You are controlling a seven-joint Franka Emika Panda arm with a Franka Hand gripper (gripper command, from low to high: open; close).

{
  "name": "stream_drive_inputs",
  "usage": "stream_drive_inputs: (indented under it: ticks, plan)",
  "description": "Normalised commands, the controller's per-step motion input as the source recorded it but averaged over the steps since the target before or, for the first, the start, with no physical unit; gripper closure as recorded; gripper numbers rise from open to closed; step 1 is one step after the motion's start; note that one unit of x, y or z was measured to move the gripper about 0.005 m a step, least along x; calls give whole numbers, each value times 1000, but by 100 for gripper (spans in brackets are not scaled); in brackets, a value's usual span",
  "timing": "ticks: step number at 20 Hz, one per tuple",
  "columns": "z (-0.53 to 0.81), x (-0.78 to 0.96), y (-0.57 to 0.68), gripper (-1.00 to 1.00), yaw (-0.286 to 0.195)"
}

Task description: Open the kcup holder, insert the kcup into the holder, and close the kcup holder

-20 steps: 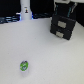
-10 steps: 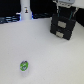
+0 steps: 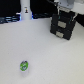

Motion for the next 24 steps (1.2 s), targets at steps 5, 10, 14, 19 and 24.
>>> stream_drive_inputs:
  ticks: [5,10,14,19,24]
  plan:
    - [-438,-552,26,-100,-45]
    - [-448,-546,38,-100,-1]
    - [-360,-348,15,-100,20]
    - [-50,-37,7,100,-1]
    - [2,-1,-1,100,-12]
